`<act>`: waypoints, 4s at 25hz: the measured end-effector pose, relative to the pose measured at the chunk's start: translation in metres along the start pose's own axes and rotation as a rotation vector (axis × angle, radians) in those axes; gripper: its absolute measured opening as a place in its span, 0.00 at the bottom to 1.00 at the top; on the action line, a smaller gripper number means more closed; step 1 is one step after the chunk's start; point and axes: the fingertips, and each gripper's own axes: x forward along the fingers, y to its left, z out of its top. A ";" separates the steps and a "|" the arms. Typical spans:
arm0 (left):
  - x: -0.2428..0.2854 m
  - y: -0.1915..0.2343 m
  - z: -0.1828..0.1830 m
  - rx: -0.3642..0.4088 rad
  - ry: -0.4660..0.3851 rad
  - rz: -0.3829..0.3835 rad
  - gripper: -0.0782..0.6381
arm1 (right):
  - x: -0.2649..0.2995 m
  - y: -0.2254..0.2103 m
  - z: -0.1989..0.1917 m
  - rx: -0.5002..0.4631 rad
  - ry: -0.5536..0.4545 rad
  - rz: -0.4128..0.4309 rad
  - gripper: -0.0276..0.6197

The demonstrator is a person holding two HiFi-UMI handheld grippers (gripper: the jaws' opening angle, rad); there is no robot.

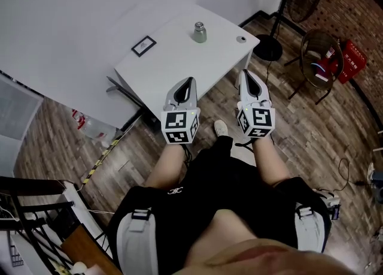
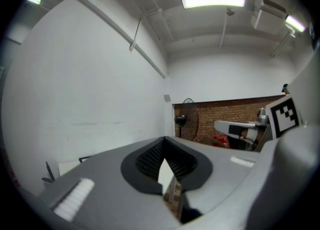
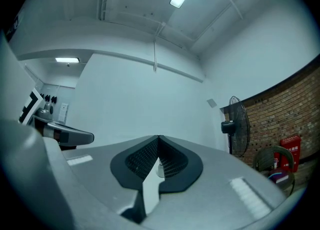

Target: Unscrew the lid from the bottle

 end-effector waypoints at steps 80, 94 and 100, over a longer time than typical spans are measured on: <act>0.358 0.193 -0.090 -0.105 0.130 0.270 0.60 | 0.458 -0.020 -0.181 -0.010 0.303 1.001 0.41; 0.415 0.176 -0.189 -0.155 0.277 0.096 0.60 | 0.474 -0.004 -0.261 -0.128 0.479 1.071 0.44; 0.443 0.181 -0.215 -0.177 0.285 0.055 0.64 | 0.476 0.001 -0.297 -0.189 0.558 1.051 0.45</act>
